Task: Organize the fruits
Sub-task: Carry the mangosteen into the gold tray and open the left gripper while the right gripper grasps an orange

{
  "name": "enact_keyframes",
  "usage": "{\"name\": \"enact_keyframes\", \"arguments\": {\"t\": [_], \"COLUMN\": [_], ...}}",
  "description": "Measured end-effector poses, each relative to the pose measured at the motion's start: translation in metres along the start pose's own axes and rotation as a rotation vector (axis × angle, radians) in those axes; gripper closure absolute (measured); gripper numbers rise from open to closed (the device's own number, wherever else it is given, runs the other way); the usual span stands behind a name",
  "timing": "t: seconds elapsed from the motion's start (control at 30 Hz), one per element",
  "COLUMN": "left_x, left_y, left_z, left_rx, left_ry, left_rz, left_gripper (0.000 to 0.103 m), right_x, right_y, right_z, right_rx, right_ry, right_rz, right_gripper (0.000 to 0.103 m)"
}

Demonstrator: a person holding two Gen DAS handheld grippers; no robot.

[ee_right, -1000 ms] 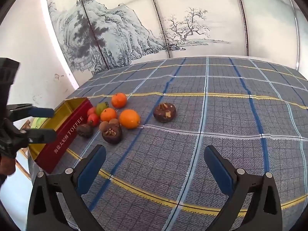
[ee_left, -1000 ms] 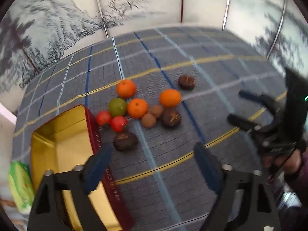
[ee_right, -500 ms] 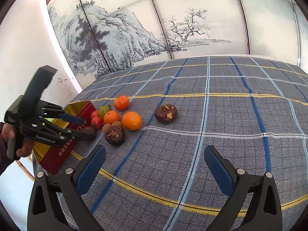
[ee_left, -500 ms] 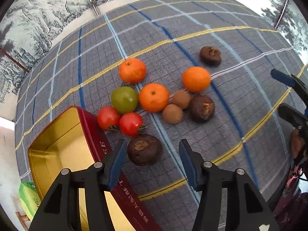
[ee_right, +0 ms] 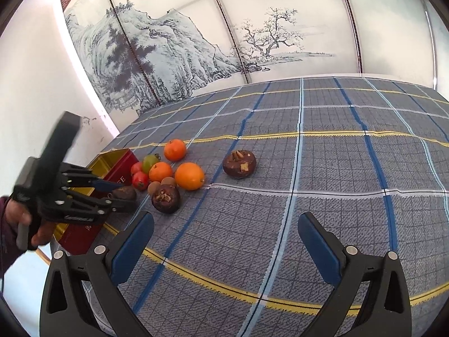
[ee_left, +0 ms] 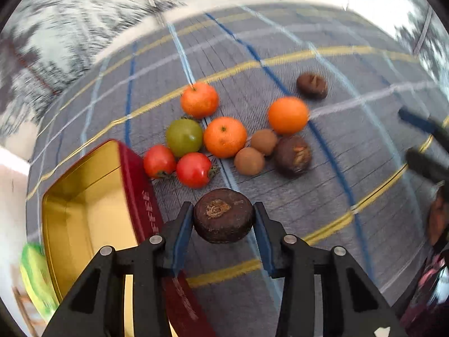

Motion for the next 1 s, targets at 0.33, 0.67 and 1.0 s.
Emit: {"name": "enact_keyframes", "arguments": {"t": [0.33, 0.67, 1.0], "left_x": [-0.027, -0.022, -0.005], "left_y": [0.068, 0.094, 0.100], "left_z": [-0.041, -0.054, -0.060], "left_rx": [-0.167, -0.208, -0.229], "left_ry": [0.140, 0.146, 0.199], "left_rz": [-0.126, -0.120, -0.132], "left_gripper": [0.064, 0.064, 0.064], "right_x": [0.021, 0.047, 0.050], "right_y": [-0.024, -0.077, -0.118], "right_z": [0.022, 0.063, 0.065], "right_rx": [0.128, 0.229, 0.320], "right_ry": [0.107, 0.178, 0.223], "right_rz": [0.065, 0.103, 0.046], "right_gripper": [0.036, 0.047, 0.063]}}
Point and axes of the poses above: each gripper's, at about its wrist camera, not at the fingertips, and y roughly against the way its jaws point, x to its left, z to its top, the point moved 4 cm from there along -y, roughly the way its jaws point, and after that the axes turned 10 degrees about x, right-handed, at the moved point
